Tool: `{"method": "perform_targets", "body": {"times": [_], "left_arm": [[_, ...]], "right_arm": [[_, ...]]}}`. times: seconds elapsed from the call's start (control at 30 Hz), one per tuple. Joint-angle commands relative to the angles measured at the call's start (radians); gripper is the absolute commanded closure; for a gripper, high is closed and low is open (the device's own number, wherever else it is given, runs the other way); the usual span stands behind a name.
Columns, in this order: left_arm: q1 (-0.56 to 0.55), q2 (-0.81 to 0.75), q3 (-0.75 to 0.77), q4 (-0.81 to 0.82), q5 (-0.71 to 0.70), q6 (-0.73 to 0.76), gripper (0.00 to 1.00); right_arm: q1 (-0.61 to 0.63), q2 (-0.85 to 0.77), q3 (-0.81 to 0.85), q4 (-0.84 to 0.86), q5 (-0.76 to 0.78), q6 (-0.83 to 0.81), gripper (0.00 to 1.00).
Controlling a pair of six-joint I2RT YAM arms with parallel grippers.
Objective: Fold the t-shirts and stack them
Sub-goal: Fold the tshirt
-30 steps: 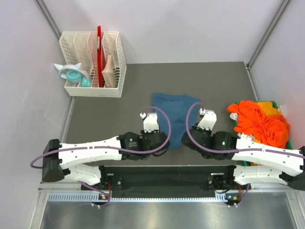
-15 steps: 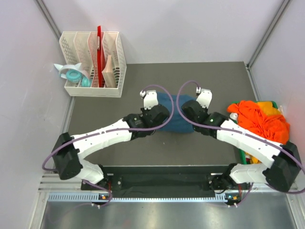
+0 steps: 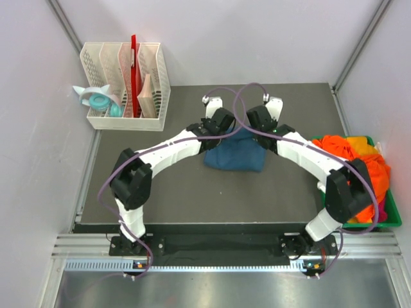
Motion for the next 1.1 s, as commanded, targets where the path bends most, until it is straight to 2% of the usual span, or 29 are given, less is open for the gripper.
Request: {"method": "perform_targets", "body": {"times": [0.0, 0.17, 0.47, 0.5, 0.53, 0.57, 0.63, 0.67, 0.7, 0.77, 0.87, 0.93, 1.0, 1.03, 1.07], "left_arm": [[0.059, 0.072, 0.095, -0.011, 0.011, 0.046, 1.0], [0.107, 0.171, 0.163, -0.022, 0.055, 0.048, 1.0], [0.142, 0.276, 0.238, -0.044, 0.091, 0.059, 1.0], [0.145, 0.284, 0.261, -0.064, 0.092, 0.057, 1.0], [0.15, 0.293, 0.273, -0.084, 0.08, 0.05, 0.95], [0.15, 0.289, 0.281, -0.098, 0.066, 0.031, 0.82], [0.148, 0.216, 0.235, -0.049, 0.043, 0.023, 0.63], [0.15, 0.177, 0.203, -0.019, 0.039, 0.023, 0.56], [0.15, 0.105, 0.139, 0.051, 0.042, 0.025, 0.44], [0.15, 0.056, 0.111, 0.066, 0.054, 0.025, 0.39], [0.144, 0.011, 0.086, 0.058, 0.101, 0.01, 0.39], [0.135, -0.01, 0.039, 0.073, 0.132, -0.006, 0.45], [0.115, -0.026, -0.028, 0.109, 0.183, -0.021, 0.54], [0.112, -0.026, -0.051, 0.127, 0.213, -0.038, 0.66], [0.101, -0.024, -0.068, 0.156, 0.242, -0.052, 0.69]], "right_arm": [[-0.057, 0.118, 0.142, 0.038, 0.018, -0.065, 1.0], [-0.072, 0.224, 0.224, 0.038, 0.001, -0.085, 1.0], [-0.1, 0.348, 0.236, 0.058, -0.037, -0.09, 1.0], [-0.103, 0.356, 0.241, 0.067, -0.051, -0.087, 0.93], [-0.105, 0.359, 0.244, 0.078, -0.065, -0.097, 0.82], [-0.105, 0.346, 0.25, 0.085, -0.096, -0.103, 0.65], [-0.103, 0.292, 0.229, 0.156, -0.111, -0.126, 0.47], [-0.102, 0.22, 0.19, 0.186, -0.126, -0.137, 0.31], [-0.102, 0.189, 0.183, 0.211, -0.13, -0.146, 0.23], [-0.097, 0.131, 0.201, 0.181, -0.13, -0.155, 0.16], [-0.088, 0.07, 0.186, 0.124, -0.16, -0.16, 0.16], [-0.085, 0.039, 0.117, 0.122, -0.192, -0.137, 0.2], [-0.08, -0.003, 0.055, 0.15, -0.255, -0.105, 0.4], [-0.076, -0.012, -0.009, 0.164, -0.266, -0.096, 0.52], [-0.063, -0.021, -0.037, 0.176, -0.283, -0.085, 0.76]]}}
